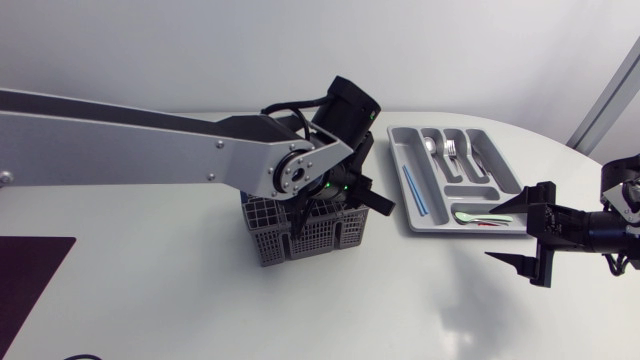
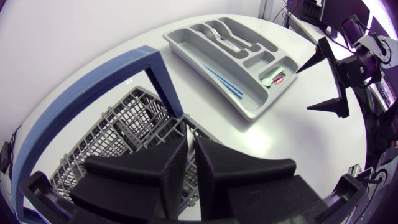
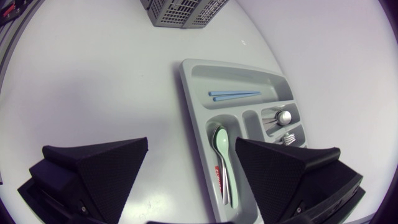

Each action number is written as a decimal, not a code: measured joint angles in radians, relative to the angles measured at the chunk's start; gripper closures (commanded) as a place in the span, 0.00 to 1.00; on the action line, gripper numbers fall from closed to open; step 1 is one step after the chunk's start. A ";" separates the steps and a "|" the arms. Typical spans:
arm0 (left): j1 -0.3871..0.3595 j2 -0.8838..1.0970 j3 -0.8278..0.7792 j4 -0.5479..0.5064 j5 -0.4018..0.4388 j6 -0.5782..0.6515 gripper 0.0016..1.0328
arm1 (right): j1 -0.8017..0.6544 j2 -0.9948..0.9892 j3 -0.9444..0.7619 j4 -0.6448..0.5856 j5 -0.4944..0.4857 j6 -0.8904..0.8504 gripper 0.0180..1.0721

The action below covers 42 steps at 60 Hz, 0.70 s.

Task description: Unload the cutlery basket into the drawer organizer.

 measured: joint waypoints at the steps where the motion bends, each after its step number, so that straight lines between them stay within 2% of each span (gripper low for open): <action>1: 0.000 -0.002 -0.002 0.000 0.000 0.000 0.85 | 0.000 0.000 0.000 0.000 0.000 0.000 0.04; 18: 0.002 -0.050 -0.035 0.026 0.005 -0.003 0.85 | 0.000 0.000 0.000 0.000 0.000 0.000 0.04; 42: 0.016 -0.109 -0.059 0.050 0.076 -0.015 0.85 | 0.000 0.000 0.000 0.000 0.000 0.000 0.04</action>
